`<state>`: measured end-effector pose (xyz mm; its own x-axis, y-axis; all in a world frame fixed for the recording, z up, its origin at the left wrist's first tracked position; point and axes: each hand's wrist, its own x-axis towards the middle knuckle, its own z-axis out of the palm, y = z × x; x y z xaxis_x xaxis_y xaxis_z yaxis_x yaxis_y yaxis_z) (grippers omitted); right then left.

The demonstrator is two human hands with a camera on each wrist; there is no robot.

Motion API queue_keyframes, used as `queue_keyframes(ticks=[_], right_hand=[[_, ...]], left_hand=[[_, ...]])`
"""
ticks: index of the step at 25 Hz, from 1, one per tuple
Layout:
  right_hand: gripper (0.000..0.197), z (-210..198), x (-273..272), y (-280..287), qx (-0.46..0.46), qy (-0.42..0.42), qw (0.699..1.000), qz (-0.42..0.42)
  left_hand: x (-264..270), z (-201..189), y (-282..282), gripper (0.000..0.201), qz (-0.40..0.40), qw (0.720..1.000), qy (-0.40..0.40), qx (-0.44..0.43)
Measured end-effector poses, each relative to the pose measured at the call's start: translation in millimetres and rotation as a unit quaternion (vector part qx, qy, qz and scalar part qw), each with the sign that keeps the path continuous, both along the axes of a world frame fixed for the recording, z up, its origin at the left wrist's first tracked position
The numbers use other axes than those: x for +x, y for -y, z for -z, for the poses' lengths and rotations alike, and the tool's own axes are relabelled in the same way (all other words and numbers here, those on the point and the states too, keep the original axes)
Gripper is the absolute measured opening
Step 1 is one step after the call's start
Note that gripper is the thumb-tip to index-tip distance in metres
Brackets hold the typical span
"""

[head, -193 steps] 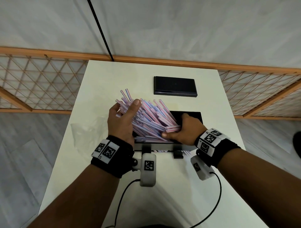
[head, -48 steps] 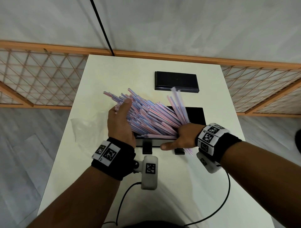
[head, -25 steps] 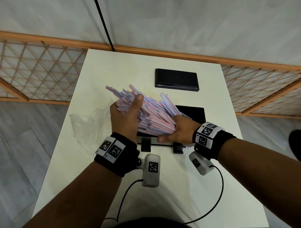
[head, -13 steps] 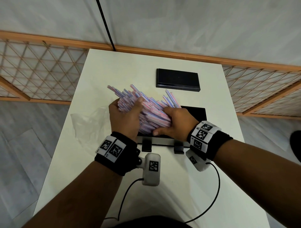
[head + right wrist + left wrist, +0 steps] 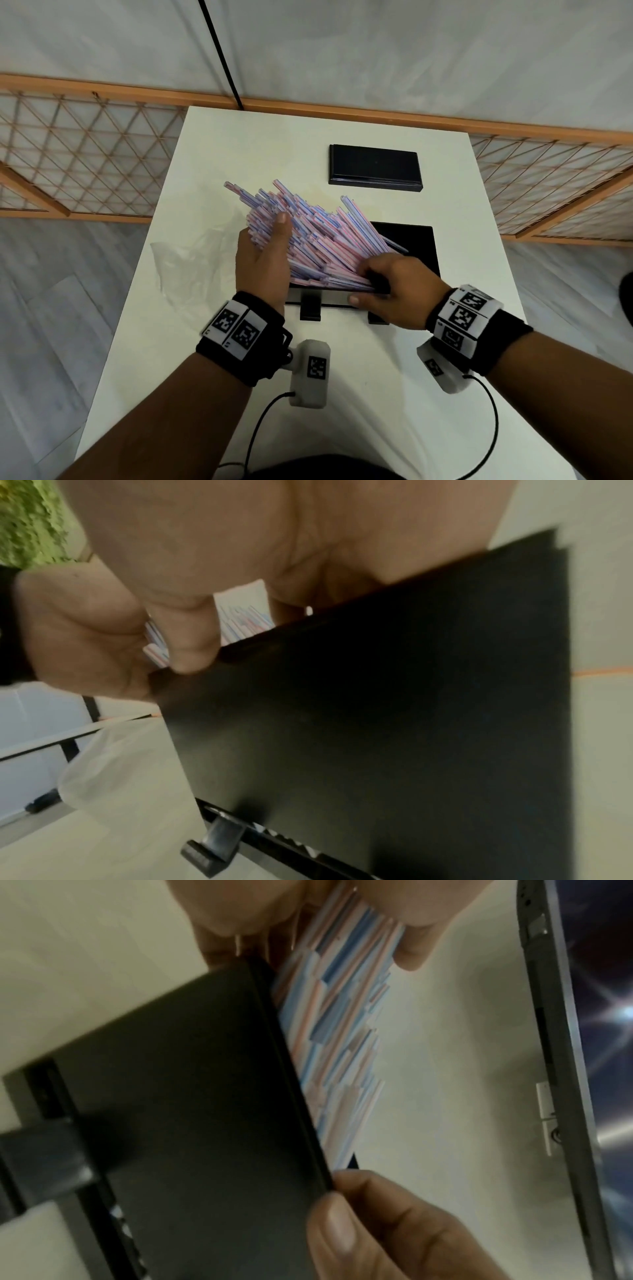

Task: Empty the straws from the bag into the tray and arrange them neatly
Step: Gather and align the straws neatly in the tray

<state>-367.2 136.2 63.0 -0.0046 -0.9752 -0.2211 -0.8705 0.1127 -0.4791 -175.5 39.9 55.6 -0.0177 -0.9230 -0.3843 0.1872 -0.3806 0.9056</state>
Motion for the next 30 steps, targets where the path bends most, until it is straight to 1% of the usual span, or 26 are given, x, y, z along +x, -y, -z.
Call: queue_keyframes(ticks=[1, 2, 3, 4, 5, 6, 8, 10, 12, 14, 16, 18, 21, 24, 26, 27, 30], right_hand=[[0.042, 1, 0, 1, 0.015, 0.006, 1.000, 0.000], [0.046, 2, 0, 4, 0.039, -0.010, 0.999, 0.001], [0.054, 3, 0, 7, 0.070, -0.040, 0.997, -0.004], [0.061, 2, 2, 10, 0.101, -0.069, 0.992, -0.014], [0.064, 0, 3, 14, 0.123, -0.081, 0.989, -0.027], [0.063, -5, 5, 18, 0.139, -0.075, 0.987, -0.040], [0.059, -18, 7, 27, 0.166, -0.044, 0.983, -0.065], [0.056, -29, 7, 37, 0.195, -0.031, 0.977, -0.083], [0.051, -32, 10, 43, 0.215, -0.024, 0.972, -0.092], [0.053, -27, 18, 43, 0.216, -0.023, 0.972, -0.090], [0.051, -21, 28, 41, 0.198, -0.030, 0.976, -0.082], [0.058, -16, 33, 41, 0.175, -0.028, 0.982, -0.071], [0.064, -10, 36, 40, 0.149, 0.011, 0.988, -0.048], [0.056, -8, 38, 41, 0.157, 0.029, 0.987, -0.036], [0.052, -10, 35, 44, 0.138, 0.037, 0.990, -0.018], [0.050, -11, 33, 46, 0.130, 0.026, 0.991, -0.017], [0.045, -10, 34, 44, 0.141, -0.017, 0.990, -0.027]], left_hand=[[2, 3, 0, 0.087, 0.013, 1.000, 0.021, -0.007], [6, 4, 1, 0.093, 0.028, 0.998, 0.047, -0.020], [10, 5, 3, 0.082, 0.048, 0.995, 0.083, -0.033], [13, 2, 4, 0.064, 0.070, 0.989, 0.127, -0.038], [14, -1, 5, 0.049, 0.093, 0.981, 0.164, -0.036], [15, -6, 5, 0.042, 0.109, 0.975, 0.191, -0.030], [16, -12, 4, 0.049, 0.121, 0.970, 0.209, -0.019], [17, -15, 3, 0.055, 0.127, 0.965, 0.226, -0.028], [17, -18, 3, 0.062, 0.138, 0.955, 0.259, -0.048], [17, -19, 4, 0.068, 0.140, 0.946, 0.287, -0.058], [20, -19, 4, 0.071, 0.131, 0.946, 0.290, -0.063], [22, -20, 3, 0.070, 0.124, 0.949, 0.283, -0.062], [22, -18, 2, 0.070, 0.129, 0.951, 0.277, -0.049], [21, -14, 5, 0.077, 0.118, 0.956, 0.264, -0.051], [19, -14, 6, 0.073, 0.104, 0.966, 0.233, -0.045], [19, -14, 5, 0.072, 0.103, 0.968, 0.224, -0.043], [19, -14, 1, 0.067, 0.133, 0.952, 0.269, -0.063]])
